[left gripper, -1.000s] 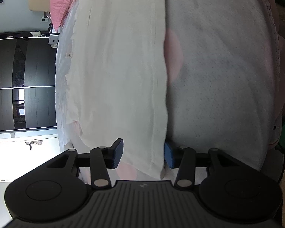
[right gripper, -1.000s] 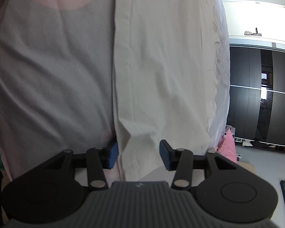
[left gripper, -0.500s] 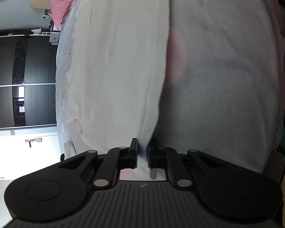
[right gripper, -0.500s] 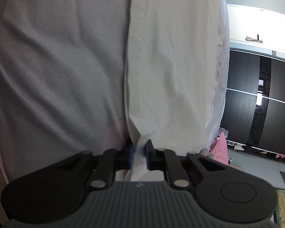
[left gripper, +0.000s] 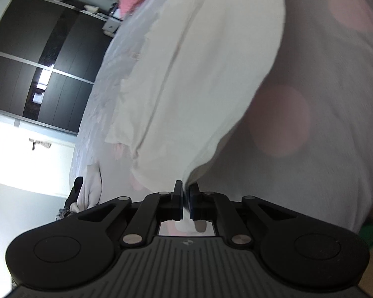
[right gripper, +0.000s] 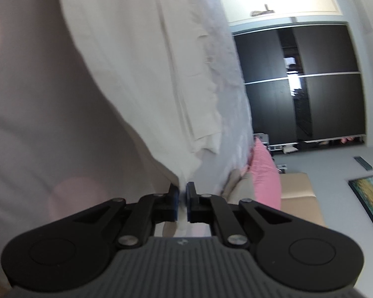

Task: Fold clothes
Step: 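Carry the hem with both grippers over the shirt toward the collar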

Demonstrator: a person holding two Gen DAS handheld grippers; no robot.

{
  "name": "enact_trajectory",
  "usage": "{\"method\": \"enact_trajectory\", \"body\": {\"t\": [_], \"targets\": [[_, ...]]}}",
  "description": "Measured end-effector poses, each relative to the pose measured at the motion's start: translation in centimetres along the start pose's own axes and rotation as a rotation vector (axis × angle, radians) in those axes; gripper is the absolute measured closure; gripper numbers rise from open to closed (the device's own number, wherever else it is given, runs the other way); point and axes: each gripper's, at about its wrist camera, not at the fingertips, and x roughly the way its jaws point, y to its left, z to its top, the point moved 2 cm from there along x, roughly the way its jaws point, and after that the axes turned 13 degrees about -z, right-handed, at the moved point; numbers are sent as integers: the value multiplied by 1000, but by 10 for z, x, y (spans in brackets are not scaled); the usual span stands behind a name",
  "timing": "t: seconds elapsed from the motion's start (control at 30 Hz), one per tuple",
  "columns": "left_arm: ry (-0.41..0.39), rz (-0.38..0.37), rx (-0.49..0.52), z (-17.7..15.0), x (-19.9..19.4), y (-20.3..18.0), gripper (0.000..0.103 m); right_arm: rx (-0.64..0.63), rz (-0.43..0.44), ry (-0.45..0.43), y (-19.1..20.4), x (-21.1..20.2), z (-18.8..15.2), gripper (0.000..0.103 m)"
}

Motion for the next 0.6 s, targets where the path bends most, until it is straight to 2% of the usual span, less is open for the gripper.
{"method": "enact_trajectory", "body": {"t": [0.2,0.33,0.5,0.6], "targets": [[-81,5,-182,15,-24,44,101,147,-127,27,-45,32,21,97],[-164,-17,-320,24,-63,97,101,261,-190,47,-91,36,29,97],[-207,-17,-359,38,-92,131,101,343,-254,32,-141,24,33,97],[-233,-18,-383,47,-110,151,101,385,-250,37,-160,26,35,98]]}}
